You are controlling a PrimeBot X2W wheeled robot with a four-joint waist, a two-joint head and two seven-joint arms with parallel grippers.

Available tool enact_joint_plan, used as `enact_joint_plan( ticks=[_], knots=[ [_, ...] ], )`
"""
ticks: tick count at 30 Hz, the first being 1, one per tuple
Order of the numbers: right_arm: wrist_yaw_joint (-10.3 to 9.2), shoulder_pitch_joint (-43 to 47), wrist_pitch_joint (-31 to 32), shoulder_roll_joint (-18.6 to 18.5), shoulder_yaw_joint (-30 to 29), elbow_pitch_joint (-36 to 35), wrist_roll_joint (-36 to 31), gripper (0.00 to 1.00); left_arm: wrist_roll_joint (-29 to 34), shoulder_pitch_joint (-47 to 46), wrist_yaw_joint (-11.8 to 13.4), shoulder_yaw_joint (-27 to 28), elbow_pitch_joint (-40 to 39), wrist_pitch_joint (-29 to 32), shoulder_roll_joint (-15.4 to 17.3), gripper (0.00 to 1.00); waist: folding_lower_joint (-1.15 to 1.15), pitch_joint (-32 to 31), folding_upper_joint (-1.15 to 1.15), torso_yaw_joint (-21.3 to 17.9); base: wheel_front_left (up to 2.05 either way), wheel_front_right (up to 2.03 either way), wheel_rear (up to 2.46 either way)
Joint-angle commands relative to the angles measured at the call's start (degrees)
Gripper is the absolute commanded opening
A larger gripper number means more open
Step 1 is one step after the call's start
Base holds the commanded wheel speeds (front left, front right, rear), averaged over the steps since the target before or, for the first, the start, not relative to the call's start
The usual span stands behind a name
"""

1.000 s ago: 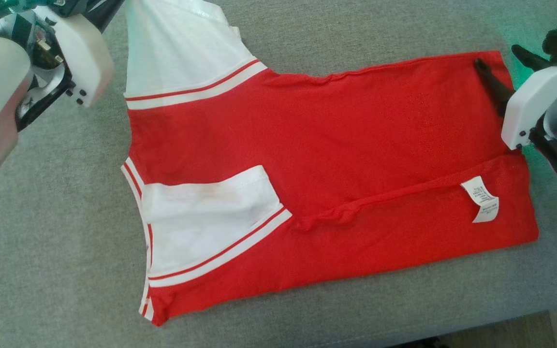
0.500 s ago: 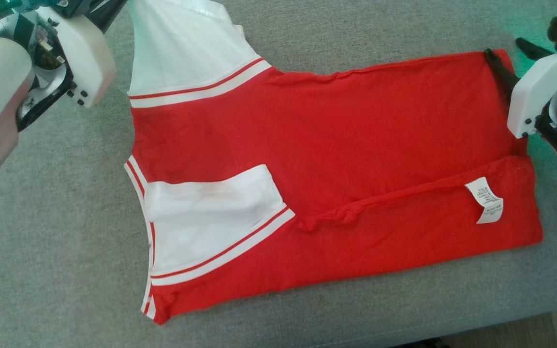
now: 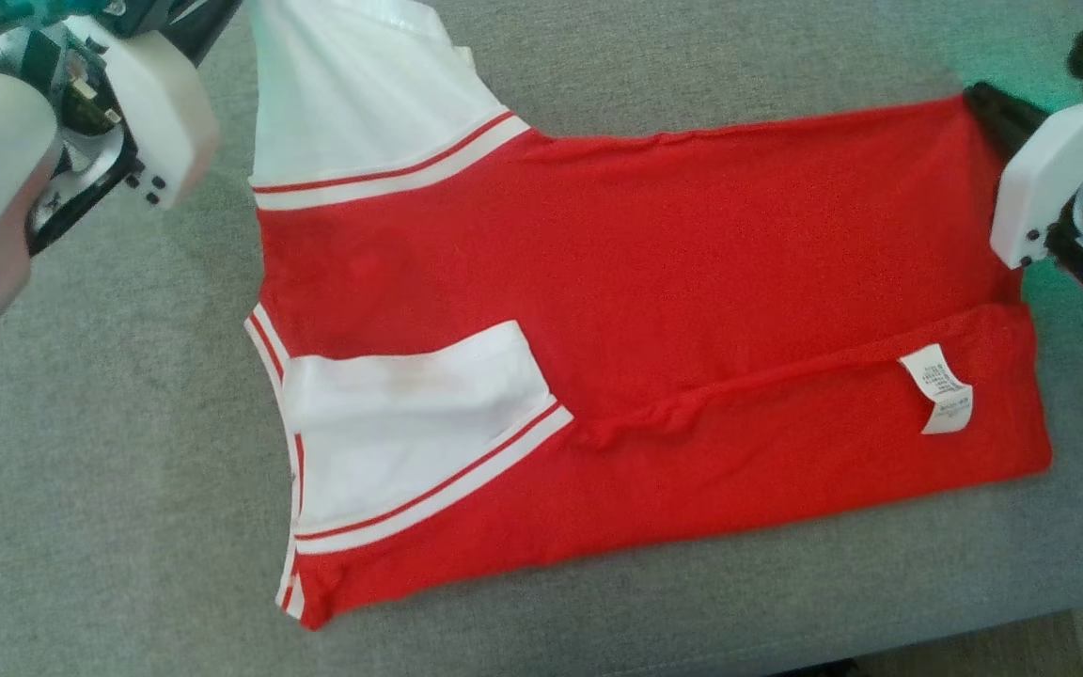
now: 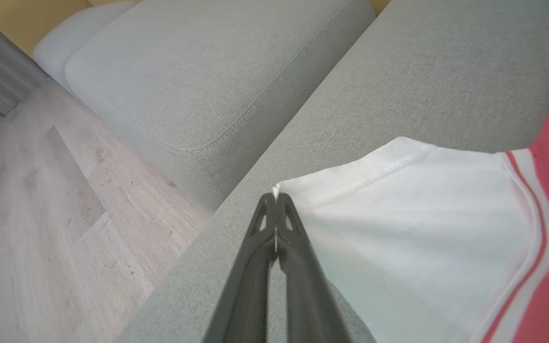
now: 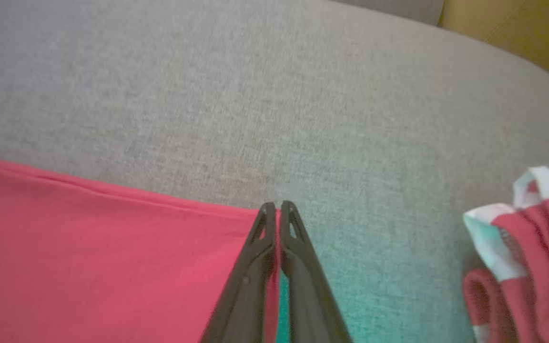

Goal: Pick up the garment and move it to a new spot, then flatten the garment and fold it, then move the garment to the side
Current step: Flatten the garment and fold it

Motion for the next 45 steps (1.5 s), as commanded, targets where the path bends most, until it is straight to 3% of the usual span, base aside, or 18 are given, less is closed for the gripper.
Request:
enact_joint_plan(
  ticks=[1, 10, 18, 31, 45],
  knots=[
    [-0.05, -0.1, -2.6, -1.8, -0.8, -0.4, 0.1, 0.0, 1.1, -4.6, 0.1, 2.5, 0.1, -1.6, 2.2, 0.0, 0.0, -0.2, 0.0, 0.0, 0.0, 0.0, 0.0],
    [-0.05, -3.2, -14.7, -0.9, -6.7, 2.3, 0.4, 0.0, 3.9, -9.1, 0.4, 4.0, 8.0, -15.1, -0.6, 0.0, 0.0, -2.2, 0.0, 0.4, 0.0, 0.0, 0.0],
    [-0.05, 1.4, -18.1, -1.4, -6.8, 1.4, 2.1, 0.0, 1.4, -3.1, 0.1, 3.1, 7.3, -17.1, -2.7, 0.0, 0.0, -5.5, 0.0, 2.2, 0.0, 0.0, 0.0],
    [-0.05, 13.7, -22.0, -3.3, -9.2, -3.4, 4.2, 0.0, 1.8, 9.8, 0.5, 2.6, -2.7, -18.4, 4.4, 0.0, 0.0, -9.6, 0.0, 3.4, 0.0, 0.0, 0.0],
    [-0.05, 25.9, -22.0, -1.5, -16.1, -8.5, 1.5, 0.0, 0.7, 24.4, 9.0, 2.6, -17.6, -17.2, 11.0, 0.0, 0.0, -11.0, 0.0, 3.6, 0.0, 0.0, 0.0]
  ],
)
